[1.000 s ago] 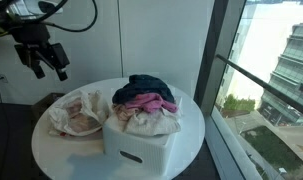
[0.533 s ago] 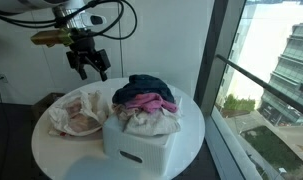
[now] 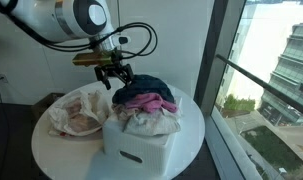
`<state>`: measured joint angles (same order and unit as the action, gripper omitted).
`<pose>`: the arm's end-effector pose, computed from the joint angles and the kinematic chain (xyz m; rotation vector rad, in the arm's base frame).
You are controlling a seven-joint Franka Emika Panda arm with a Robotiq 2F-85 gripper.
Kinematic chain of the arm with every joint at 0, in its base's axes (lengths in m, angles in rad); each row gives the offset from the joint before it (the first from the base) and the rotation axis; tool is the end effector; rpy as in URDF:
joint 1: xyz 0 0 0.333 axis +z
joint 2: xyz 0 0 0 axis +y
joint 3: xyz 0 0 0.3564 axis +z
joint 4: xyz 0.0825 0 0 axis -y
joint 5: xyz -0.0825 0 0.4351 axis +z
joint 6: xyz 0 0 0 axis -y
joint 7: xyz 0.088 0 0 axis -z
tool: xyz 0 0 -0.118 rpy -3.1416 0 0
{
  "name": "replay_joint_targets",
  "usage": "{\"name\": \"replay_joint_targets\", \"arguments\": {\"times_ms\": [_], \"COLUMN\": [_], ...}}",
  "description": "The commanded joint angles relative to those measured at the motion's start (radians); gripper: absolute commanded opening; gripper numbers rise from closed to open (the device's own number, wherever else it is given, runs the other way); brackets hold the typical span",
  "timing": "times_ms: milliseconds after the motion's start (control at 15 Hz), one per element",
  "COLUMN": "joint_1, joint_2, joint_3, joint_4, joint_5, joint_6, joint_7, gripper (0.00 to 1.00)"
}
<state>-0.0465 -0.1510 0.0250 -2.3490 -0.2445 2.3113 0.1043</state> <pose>0.5297 -0.0180 0.4026 2.9476 0.0432 0.1779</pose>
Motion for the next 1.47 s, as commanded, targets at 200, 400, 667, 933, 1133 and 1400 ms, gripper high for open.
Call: {"name": "replay_joint_targets", "arguments": {"times_ms": [200,400,667,933,1133,1400], "joint_1": [0.000,0.003,-0.003,0.000,0.008,0.013], "joint_2": [0.106,0.140,0.192,0.227,0.209,0.123], "joint_3": [-0.039,-0.036,-0.049,-0.064,-0.060,-0.057], "joint_4": [0.030,0.040,0.062,0.063,0.043,-0.016], "joint_5": [-0.037,-0.069,-0.130,-0.145,-0.131,-0.108], "joint_6": [0.188,0.255,0.264,0.265,0.267,0.262], "joint_7": [-0.112,-0.121,-0.118,-0.120,-0.126,-0.118], "gripper": [1.00,1.00,0.74,0.42,0.20,0.02]}}
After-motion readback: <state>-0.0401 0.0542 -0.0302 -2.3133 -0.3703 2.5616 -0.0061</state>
